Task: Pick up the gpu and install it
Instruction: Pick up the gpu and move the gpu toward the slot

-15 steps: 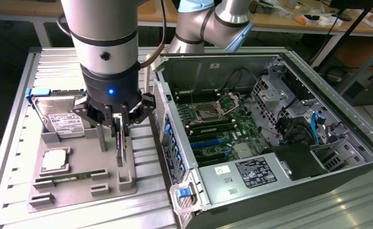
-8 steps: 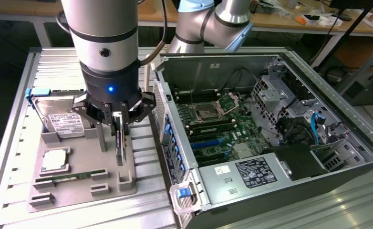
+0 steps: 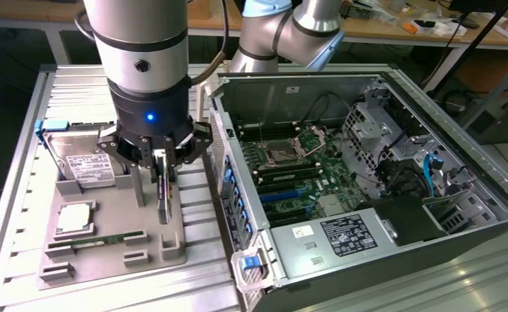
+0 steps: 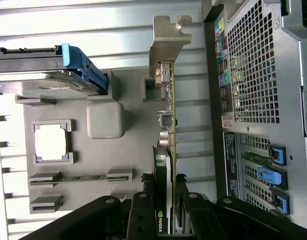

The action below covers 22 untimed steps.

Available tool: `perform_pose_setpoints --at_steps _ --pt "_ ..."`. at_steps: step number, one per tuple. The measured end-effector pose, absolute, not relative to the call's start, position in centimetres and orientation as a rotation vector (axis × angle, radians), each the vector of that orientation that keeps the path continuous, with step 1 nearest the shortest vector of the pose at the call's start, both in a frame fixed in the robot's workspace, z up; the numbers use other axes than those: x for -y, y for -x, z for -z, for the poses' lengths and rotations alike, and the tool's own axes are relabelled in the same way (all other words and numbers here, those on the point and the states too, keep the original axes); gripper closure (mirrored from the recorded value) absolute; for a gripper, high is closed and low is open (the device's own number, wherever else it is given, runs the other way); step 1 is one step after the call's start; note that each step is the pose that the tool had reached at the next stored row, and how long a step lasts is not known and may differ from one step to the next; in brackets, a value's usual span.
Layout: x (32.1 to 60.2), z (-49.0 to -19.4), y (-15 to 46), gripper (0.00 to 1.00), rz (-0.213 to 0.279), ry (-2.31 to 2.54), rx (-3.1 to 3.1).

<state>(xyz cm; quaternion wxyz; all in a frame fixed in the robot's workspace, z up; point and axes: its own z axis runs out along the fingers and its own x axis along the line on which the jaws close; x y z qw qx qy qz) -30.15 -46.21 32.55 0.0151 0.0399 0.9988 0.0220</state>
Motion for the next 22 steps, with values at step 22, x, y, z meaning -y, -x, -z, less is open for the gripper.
perform_pose_setpoints --at_steps 22 --pt "46.2 -34.0 30.2 0.73 -0.068 -0.124 -3.108"
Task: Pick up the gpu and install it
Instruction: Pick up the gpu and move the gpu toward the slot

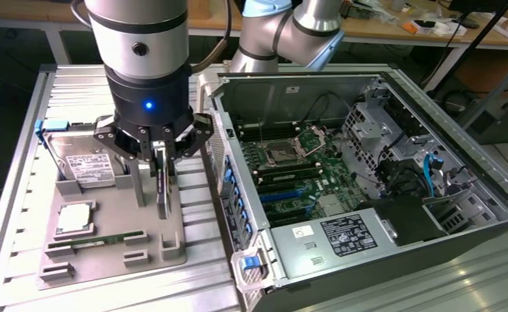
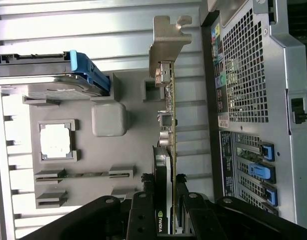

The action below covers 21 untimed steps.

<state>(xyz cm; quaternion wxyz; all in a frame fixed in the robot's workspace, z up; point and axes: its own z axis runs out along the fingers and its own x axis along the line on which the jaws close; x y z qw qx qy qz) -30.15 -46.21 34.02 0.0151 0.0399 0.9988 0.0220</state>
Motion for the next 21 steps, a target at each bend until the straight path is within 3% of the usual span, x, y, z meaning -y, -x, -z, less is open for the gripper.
perform_pose_setpoints --at_steps 21 --pt "46.2 -35.7 30.2 0.73 -0.069 -0.124 -3.108"
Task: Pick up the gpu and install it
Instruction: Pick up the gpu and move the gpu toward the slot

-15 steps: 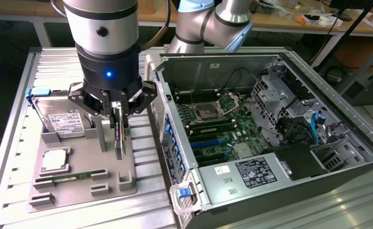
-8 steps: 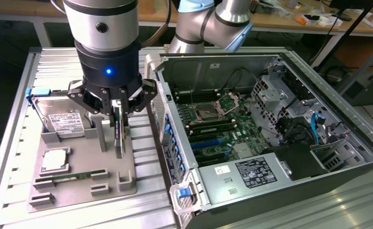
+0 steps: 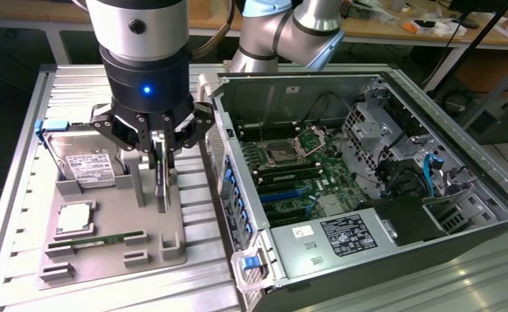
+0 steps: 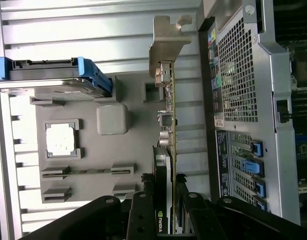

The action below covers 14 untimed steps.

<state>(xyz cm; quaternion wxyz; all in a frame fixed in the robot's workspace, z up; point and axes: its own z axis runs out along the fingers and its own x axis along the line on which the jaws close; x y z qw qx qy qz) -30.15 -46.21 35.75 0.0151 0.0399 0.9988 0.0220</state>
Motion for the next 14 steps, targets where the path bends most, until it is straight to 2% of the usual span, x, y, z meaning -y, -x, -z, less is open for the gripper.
perform_pose_setpoints --at_steps 14 --pt "46.2 -37.0 30.2 0.73 -0.069 -0.124 -3.108"
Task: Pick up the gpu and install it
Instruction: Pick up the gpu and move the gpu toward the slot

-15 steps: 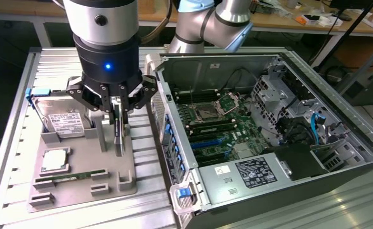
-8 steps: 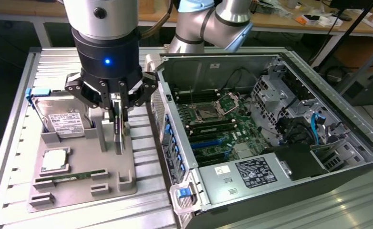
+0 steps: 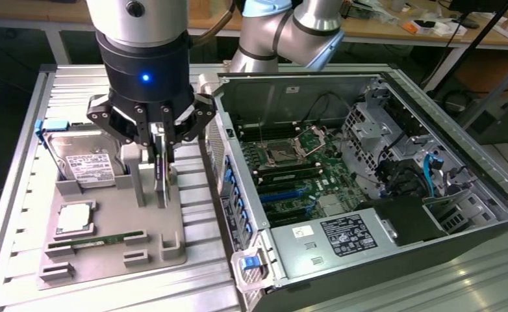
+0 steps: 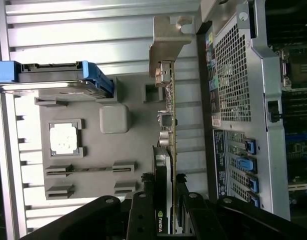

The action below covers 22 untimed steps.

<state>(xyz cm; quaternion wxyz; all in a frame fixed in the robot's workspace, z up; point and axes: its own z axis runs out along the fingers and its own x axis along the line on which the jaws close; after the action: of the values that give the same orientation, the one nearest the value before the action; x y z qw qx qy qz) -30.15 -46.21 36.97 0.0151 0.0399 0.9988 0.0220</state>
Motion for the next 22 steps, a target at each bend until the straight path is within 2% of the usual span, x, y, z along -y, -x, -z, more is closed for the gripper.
perform_pose_setpoints --at_steps 22 --pt "46.21 -37.44 29.90 0.73 -0.069 -0.124 -3.108"
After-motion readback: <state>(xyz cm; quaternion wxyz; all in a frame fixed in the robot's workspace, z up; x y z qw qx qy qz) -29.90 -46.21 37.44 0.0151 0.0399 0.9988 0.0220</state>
